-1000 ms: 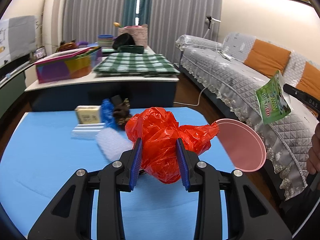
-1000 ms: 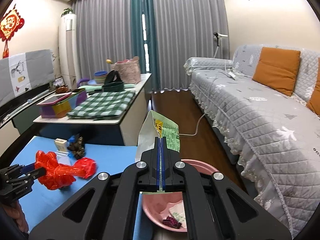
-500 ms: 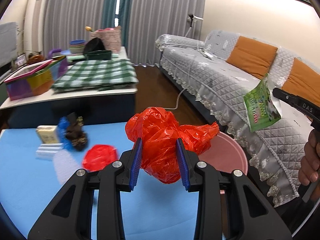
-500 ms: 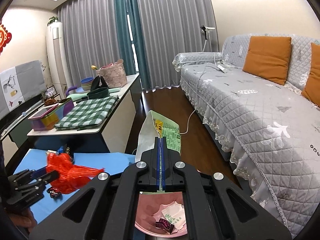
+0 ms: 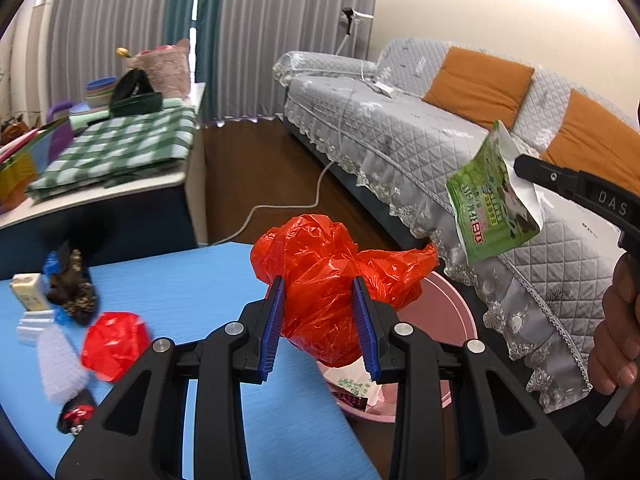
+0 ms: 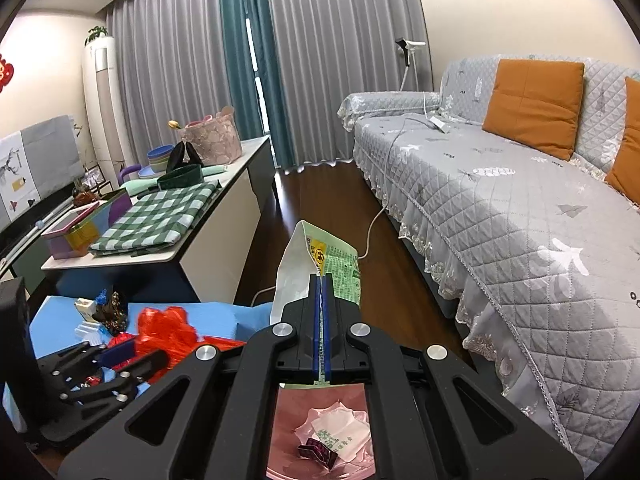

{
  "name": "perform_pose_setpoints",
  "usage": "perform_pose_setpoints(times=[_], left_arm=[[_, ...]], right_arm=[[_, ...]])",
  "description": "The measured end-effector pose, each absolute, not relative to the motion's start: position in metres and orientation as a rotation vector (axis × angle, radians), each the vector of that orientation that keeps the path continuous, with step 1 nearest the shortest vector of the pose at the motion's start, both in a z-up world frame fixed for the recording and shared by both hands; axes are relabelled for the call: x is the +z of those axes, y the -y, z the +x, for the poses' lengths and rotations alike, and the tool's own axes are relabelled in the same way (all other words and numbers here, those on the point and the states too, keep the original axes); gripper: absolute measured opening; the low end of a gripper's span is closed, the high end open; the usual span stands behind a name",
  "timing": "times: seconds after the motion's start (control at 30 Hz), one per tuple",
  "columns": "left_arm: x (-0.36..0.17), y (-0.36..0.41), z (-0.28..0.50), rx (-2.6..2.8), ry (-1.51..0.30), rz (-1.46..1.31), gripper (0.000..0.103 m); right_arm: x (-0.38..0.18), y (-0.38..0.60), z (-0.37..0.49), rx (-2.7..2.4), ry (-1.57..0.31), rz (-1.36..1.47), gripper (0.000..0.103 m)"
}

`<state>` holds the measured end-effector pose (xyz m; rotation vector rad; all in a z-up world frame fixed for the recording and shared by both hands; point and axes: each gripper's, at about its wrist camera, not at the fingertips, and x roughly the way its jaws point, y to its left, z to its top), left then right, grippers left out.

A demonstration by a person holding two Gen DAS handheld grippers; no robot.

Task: Collect trash
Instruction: 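Open the right tool to drop the green packet while the left tool drops the red bag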

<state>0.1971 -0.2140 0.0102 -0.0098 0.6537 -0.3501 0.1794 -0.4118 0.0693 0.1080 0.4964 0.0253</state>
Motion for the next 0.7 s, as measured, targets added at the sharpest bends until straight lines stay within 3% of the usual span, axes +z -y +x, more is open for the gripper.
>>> perform_pose_setpoints(times=[0.2, 0.3, 0.37, 0.43, 0.47, 0.7], left_arm=[[-0.003, 0.230, 0.209, -0.381, -0.690, 0.001, 0.034], [-0.011, 0.240, 0.215, -0.429, -0.732, 0.007, 0.039], [-0.014, 0.244, 0.216, -0.436, -0.739, 0.028, 0.046], [-0.015, 0.243, 0.214, -0.438, -0.740, 0.027, 0.048], [-0.015, 0.241, 0.213, -0.436, -0.739, 0.025, 0.048], [-0.006, 0.214, 0.199, -0.405, -0.729, 0.002, 0.048]], right_arm=[[0.054, 0.415, 0.192, 0.061, -0.551, 0.129, 0.002], [0.047, 0.416, 0.197, 0.054, -0.581, 0.137, 0.006], [0.046, 0.418, 0.198, 0.048, -0.587, 0.141, 0.012], [0.046, 0.420, 0.198, 0.041, -0.586, 0.147, 0.036], [0.046, 0.420, 0.198, 0.037, -0.585, 0.148, 0.039], [0.045, 0.414, 0.197, 0.053, -0.584, 0.149, 0.039]])
